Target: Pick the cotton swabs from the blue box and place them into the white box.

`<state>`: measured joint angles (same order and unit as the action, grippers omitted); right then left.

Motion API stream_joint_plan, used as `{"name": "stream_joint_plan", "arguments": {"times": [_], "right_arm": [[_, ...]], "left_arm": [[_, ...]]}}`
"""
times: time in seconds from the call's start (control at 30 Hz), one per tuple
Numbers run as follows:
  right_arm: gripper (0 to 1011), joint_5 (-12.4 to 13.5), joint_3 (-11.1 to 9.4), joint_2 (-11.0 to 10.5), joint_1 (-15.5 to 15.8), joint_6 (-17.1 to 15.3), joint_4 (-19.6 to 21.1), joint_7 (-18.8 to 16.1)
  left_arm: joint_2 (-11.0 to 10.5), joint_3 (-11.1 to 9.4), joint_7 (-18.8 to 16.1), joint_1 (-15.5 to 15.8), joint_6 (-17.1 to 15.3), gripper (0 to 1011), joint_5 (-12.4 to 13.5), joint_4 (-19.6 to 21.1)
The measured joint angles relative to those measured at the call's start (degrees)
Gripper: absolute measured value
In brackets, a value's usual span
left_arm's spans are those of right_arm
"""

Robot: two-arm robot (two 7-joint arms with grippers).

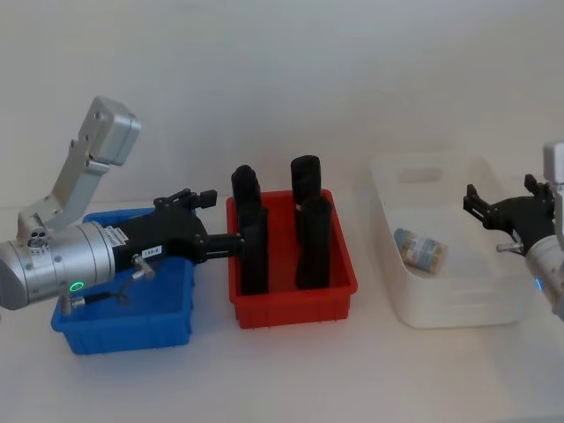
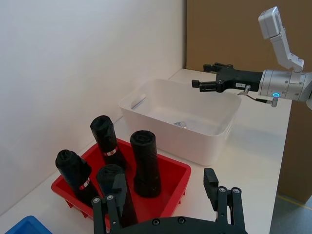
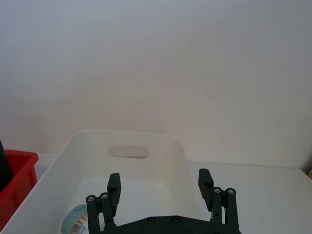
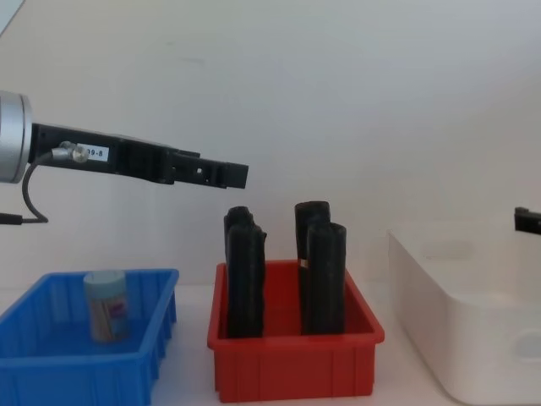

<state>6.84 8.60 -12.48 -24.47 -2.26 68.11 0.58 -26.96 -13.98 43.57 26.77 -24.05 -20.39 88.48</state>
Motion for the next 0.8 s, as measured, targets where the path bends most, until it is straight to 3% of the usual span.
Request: {"name": "stream_joint_plan", "arguments": {"times": [0.33,0.8], "right_arm": [[1001,2.1,-1.3,-0.9,2.5,1.2,5.1,1.7],[1001,2.9,-1.2,-1.4,4.2,1.3,7.6,1.6]], "left_arm": [[0.0,0.0,0.0,0.0,0.0,1004,0.0,0.0],[0.2,-0.6,-2.0,-0.7,1.1,1004,0.4,0.2]]}}
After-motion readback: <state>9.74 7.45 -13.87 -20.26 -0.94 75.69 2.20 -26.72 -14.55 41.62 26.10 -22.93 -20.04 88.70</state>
